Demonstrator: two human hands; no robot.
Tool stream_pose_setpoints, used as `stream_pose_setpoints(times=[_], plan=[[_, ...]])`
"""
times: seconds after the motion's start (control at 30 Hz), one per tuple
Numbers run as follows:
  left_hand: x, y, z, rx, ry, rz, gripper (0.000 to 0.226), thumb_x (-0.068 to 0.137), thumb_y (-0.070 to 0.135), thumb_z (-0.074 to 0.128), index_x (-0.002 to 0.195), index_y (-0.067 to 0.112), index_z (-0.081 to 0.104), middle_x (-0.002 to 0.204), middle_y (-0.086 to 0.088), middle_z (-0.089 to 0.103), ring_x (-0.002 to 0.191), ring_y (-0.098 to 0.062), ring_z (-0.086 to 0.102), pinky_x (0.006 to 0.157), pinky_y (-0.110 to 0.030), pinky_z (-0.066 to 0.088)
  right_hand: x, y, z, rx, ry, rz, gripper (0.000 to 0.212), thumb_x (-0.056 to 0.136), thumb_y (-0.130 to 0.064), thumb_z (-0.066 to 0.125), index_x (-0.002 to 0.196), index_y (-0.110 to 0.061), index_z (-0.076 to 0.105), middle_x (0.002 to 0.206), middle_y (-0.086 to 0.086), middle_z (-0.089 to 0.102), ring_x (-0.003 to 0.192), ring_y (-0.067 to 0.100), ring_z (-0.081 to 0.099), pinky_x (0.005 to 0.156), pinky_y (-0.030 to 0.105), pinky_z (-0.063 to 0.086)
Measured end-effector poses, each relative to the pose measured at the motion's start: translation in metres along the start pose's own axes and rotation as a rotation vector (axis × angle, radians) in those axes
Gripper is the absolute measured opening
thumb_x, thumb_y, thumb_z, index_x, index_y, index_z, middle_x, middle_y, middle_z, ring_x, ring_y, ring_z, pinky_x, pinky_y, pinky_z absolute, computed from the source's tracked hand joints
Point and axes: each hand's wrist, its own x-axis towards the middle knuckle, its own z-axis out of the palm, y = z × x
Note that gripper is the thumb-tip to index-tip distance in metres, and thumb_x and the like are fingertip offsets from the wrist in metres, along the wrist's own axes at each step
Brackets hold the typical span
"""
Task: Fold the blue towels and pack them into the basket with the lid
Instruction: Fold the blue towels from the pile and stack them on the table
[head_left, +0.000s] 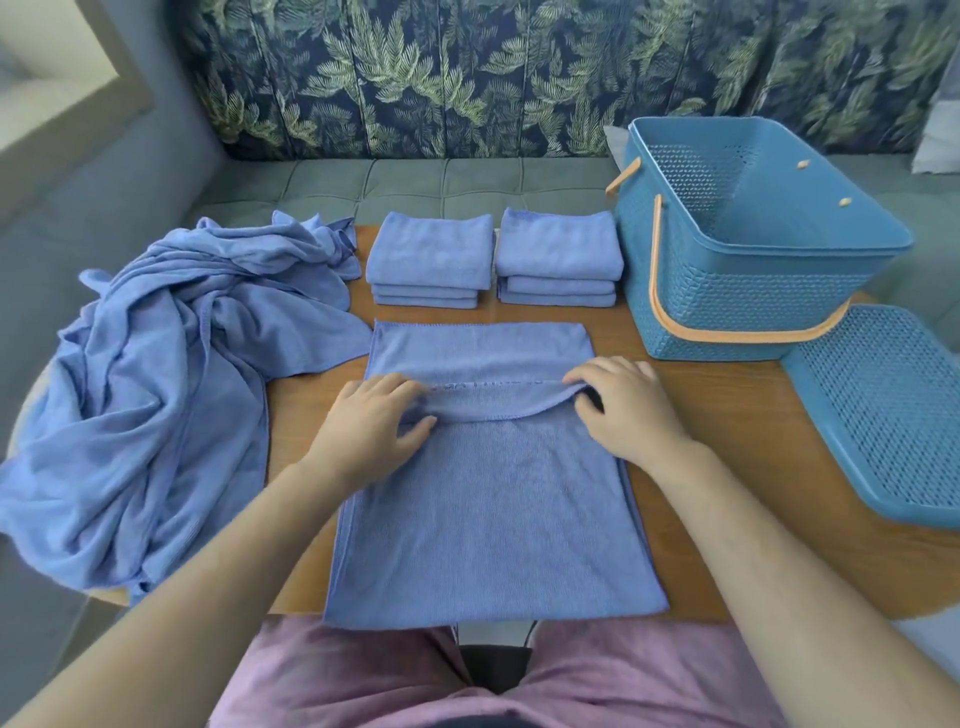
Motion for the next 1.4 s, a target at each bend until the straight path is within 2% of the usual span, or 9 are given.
stream_pose_setpoints(times=[0.1, 0.2, 0.33, 0.47, 0.6, 0.83, 1.07, 1.2, 1.4], plan=[[0.002, -0.018, -0.003, -0.096, -0.052, 0.035, 0.045, 0.085, 0.058, 0.059, 0.123, 0.034, 0.06, 0.128, 0.02, 0.057, 0.121, -0.007, 0.049, 0.097, -0.027, 0.03, 0.009, 0.016, 0.001, 0.262, 0.017, 0.036, 0.012, 0.096, -0.03, 0.059, 0.091, -0.024, 0.068, 0.088, -0.009, 0.067, 0.088, 0.017, 0.06, 0.08, 0.043, 0.049], [0.007, -0.027, -0.005, -0.207, -0.056, 0.057, 0.041, 0.08, 0.051, 0.058, 0.115, 0.03, 0.063, 0.126, 0.019, 0.061, 0.119, -0.009, 0.055, 0.101, -0.032, 0.038, 0.02, 0.023, 0.003, 0.355, 0.073, 0.131, 0.031, 0.099, -0.037, 0.057, 0.076, -0.015, 0.055, 0.069, 0.001, 0.055, 0.068, 0.02, 0.052, 0.066, 0.045, 0.045], [0.022, -0.033, -0.007, -0.411, -0.014, -0.065, 0.02, 0.076, 0.029, 0.059, 0.095, 0.031, 0.066, 0.103, 0.013, 0.071, 0.091, -0.001, 0.063, 0.082, -0.031, 0.052, 0.033, 0.028, 0.007, 0.282, 0.168, 0.13, 0.031, 0.099, -0.032, 0.057, 0.074, -0.013, 0.053, 0.073, 0.0, 0.05, 0.07, 0.021, 0.05, 0.064, 0.041, 0.043], [0.045, -0.036, -0.013, -0.493, 0.105, -0.263, 0.01, 0.086, 0.013, 0.065, 0.091, 0.022, 0.067, 0.081, 0.007, 0.068, 0.075, 0.006, 0.059, 0.067, -0.011, 0.041, 0.051, 0.033, 0.006, 0.328, 0.212, 0.076, 0.035, 0.098, -0.028, 0.059, 0.069, -0.012, 0.047, 0.07, 0.001, 0.045, 0.067, 0.022, 0.048, 0.061, 0.041, 0.039], [0.061, -0.042, -0.005, -0.43, 0.168, -0.297, 0.013, 0.092, 0.02, 0.065, 0.079, 0.018, 0.061, 0.068, 0.005, 0.058, 0.068, -0.003, 0.055, 0.06, -0.016, 0.038, 0.056, 0.035, 0.018, 0.356, 0.269, 0.065, 0.035, 0.097, -0.023, 0.062, 0.067, -0.013, 0.046, 0.069, -0.001, 0.043, 0.065, 0.019, 0.044, 0.06, 0.033, 0.03], [0.061, -0.049, 0.019, -0.381, 0.337, -0.251, 0.016, 0.092, 0.016, 0.065, 0.078, 0.013, 0.059, 0.075, 0.002, 0.05, 0.072, -0.015, 0.048, 0.069, -0.028, 0.04, 0.059, 0.038, 0.031, 0.326, 0.282, 0.031, 0.011, 0.097, -0.024, 0.064, 0.094, -0.015, 0.067, 0.09, -0.004, 0.062, 0.083, 0.017, 0.059, 0.071, 0.032, 0.045], [0.06, -0.046, 0.02, -0.234, 0.373, -0.236, 0.015, 0.092, 0.021, 0.066, 0.08, 0.016, 0.06, 0.071, 0.004, 0.054, 0.074, -0.024, 0.05, 0.071, -0.04, 0.042, 0.057, 0.036, 0.032, 0.23, 0.311, 0.082, 0.011, 0.095, -0.024, 0.063, 0.096, -0.014, 0.067, 0.089, 0.002, 0.065, 0.082, 0.027, 0.062, 0.068, 0.037, 0.047], [0.059, -0.044, 0.022, -0.092, 0.38, -0.286, 0.008, 0.091, 0.026, 0.068, 0.089, 0.019, 0.069, 0.079, 0.003, 0.066, 0.083, -0.028, 0.056, 0.076, -0.038, 0.03, 0.056, 0.033, 0.031, 0.183, 0.262, 0.084, 0.013, 0.095, -0.027, 0.059, 0.104, -0.02, 0.066, 0.098, -0.002, 0.064, 0.088, 0.029, 0.063, 0.069, 0.039, 0.05], [0.063, -0.047, 0.026, -0.132, 0.311, -0.339, 0.016, 0.091, 0.028, 0.068, 0.103, 0.02, 0.073, 0.086, -0.003, 0.066, 0.093, -0.03, 0.062, 0.083, -0.042, 0.039, 0.057, 0.033, 0.033, 0.087, 0.185, 0.096, 0.016, 0.096, -0.031, 0.056, 0.104, -0.021, 0.066, 0.102, -0.004, 0.06, 0.091, 0.028, 0.063, 0.067, 0.036, 0.048]])
